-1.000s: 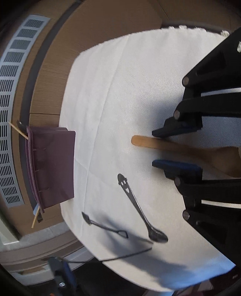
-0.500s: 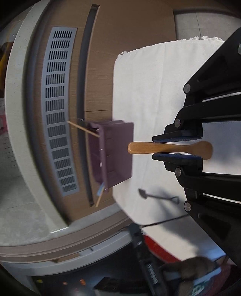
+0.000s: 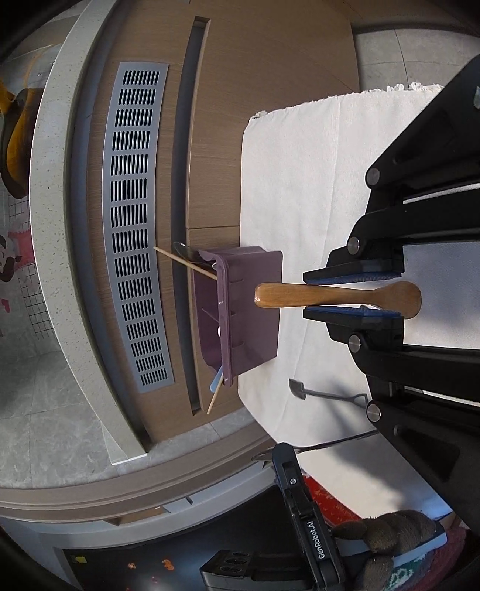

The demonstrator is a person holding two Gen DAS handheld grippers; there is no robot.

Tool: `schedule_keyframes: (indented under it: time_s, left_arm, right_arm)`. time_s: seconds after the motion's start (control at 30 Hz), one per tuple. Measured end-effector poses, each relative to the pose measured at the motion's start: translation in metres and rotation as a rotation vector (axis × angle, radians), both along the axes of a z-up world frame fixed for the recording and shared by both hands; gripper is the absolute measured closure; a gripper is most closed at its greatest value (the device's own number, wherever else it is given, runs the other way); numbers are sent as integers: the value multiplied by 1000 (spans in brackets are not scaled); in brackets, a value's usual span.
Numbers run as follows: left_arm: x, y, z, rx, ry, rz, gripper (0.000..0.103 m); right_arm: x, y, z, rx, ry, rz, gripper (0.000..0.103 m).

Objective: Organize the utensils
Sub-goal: 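Lift both spoons over the maroon caddy and open both tools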

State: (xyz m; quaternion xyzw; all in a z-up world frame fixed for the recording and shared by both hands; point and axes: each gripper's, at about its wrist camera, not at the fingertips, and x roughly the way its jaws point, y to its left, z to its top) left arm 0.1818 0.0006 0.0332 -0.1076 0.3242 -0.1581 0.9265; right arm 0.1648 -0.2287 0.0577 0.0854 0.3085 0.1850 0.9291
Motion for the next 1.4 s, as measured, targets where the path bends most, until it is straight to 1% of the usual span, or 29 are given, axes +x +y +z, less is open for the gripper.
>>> schedule_keyframes:
  time_s: [0.03, 0.07, 0.1, 0.2, 0.23, 0.27, 0.3, 0.33, 0.37, 0.43, 0.47, 0.53, 0.6, 0.63, 0.73, 0.83, 0.93, 1.03, 1.13, 1.2, 1.23, 1.27, 1.3, 1.4]
  left_arm:
    - [1, 0, 2, -4, -2, 0, 70]
    - [4, -1, 10, -11, -15, -2, 70]
    - [7, -1, 21, -14, -41, -2, 70]
    - [12, -2, 61, -16, -157, 14, 70]
    - [16, -2, 83, -24, -220, 18, 70]
    - [19, -2, 98, -30, -262, 22, 70]
    - [24, -2, 118, -41, -326, 28, 70]
    - [28, -2, 129, -51, -368, 33, 70]
    - [35, 0, 141, -68, -427, 48, 70]
    - [54, 4, 147, -88, -461, 97, 70]
    - [63, 6, 145, -102, -452, 110, 70]
    - [81, 12, 132, -168, -432, 129, 70]
    - [91, 14, 118, -195, -431, 146, 70]
    - [95, 15, 110, -200, -437, 154, 70]
    - [109, 9, 94, -182, -442, 150, 70]
    - [123, 3, 86, -171, -440, 135, 70]
    - [141, -2, 78, -154, -412, 123, 70]
    - [154, -7, 70, -136, -398, 115, 70]
    - [163, -9, 61, -147, -367, 111, 70]
    - [167, -8, 54, -169, -334, 97, 68]
    - [167, -8, 52, -177, -329, 93, 63]
    - [167, -6, 49, -186, -329, 97, 54]
    - [165, -4, 47, -193, -334, 107, 51]
    - [158, -2, 49, -197, -334, 108, 50]
  right_arm:
    - [2, 0, 3, 6, -2, -2, 92]
    - [3, 0, 7, 8, -10, -3, 92]
    - [6, 0, 17, 9, -37, -10, 92]
    - [10, -1, 62, 13, -176, -28, 92]
    - [13, -1, 82, 16, -235, -41, 92]
    - [18, -2, 101, 21, -286, -51, 92]
    - [22, -3, 115, 21, -324, -58, 92]
    - [29, -3, 129, 25, -357, -64, 92]
    - [37, -2, 142, 24, -390, -80, 92]
    - [50, 0, 152, 22, -418, -111, 92]
    - [55, 0, 152, 31, -425, -124, 92]
    - [65, 3, 144, 76, -433, -146, 92]
    - [76, 6, 133, 104, -422, -158, 92]
    - [84, 8, 127, 91, -421, -151, 92]
    - [106, 21, 116, 48, -377, -127, 92]
    - [120, 27, 108, 9, -376, -130, 92]
    - [129, 31, 98, 3, -362, -128, 92]
    - [138, 35, 89, -32, -364, -133, 92]
    - [146, 35, 81, -29, -356, -128, 91]
    - [152, 31, 74, -9, -320, -100, 91]
    - [156, 28, 71, 1, -295, -92, 91]
    - [158, 26, 69, 11, -278, -92, 91]
    - [160, 23, 67, 22, -261, -94, 91]
    - [160, 21, 66, 32, -248, -97, 88]
